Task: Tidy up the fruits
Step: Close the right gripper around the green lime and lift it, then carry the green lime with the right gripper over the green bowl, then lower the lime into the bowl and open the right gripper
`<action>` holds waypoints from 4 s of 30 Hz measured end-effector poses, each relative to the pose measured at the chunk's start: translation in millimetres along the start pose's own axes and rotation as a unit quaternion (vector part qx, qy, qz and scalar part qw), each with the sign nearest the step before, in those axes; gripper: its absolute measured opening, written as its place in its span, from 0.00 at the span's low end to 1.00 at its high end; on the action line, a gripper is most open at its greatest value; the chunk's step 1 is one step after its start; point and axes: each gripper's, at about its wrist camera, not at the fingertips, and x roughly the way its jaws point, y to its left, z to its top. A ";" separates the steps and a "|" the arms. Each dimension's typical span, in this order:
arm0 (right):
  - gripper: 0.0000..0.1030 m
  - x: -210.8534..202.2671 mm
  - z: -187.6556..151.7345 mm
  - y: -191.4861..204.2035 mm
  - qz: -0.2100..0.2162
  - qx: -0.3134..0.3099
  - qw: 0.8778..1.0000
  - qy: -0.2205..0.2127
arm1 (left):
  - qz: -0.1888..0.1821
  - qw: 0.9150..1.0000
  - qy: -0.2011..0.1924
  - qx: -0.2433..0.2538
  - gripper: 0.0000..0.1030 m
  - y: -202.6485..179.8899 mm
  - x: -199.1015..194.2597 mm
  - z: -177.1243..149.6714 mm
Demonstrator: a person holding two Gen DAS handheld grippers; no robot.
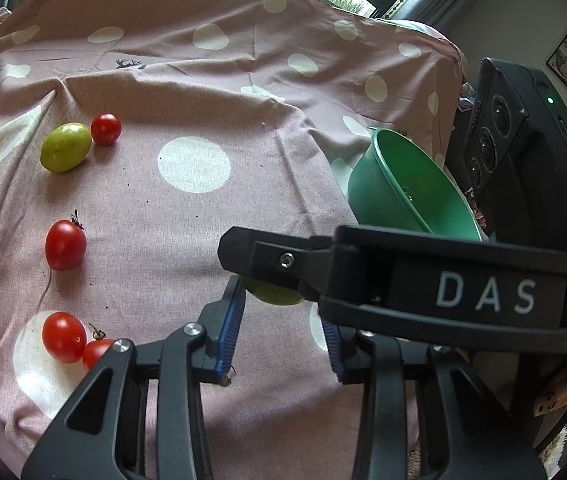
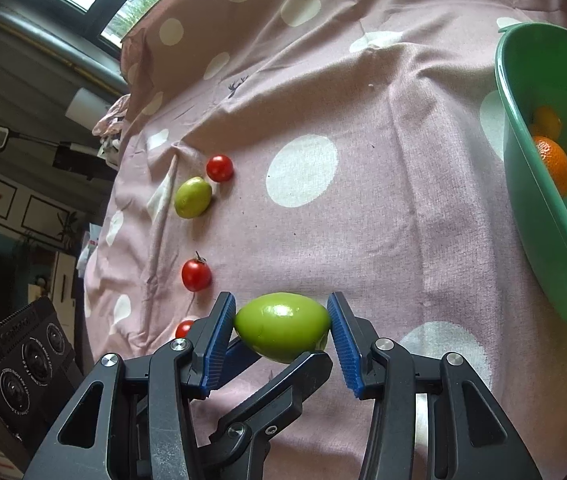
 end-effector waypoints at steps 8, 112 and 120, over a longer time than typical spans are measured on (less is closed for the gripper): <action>0.48 -17.1 -0.2 8.8 0.015 -0.017 1.000 -0.019 | 0.005 0.999 -0.022 0.024 0.36 -12.4 -14.0 3.9; 0.48 -148.7 17.1 -153.7 -0.075 0.133 0.974 -0.166 | -0.096 0.981 0.063 0.158 0.36 -189.2 107.4 47.6; 0.48 -147.6 16.6 -157.1 -0.084 0.138 0.973 -0.162 | -0.091 0.981 0.069 0.157 0.35 -190.2 113.3 44.8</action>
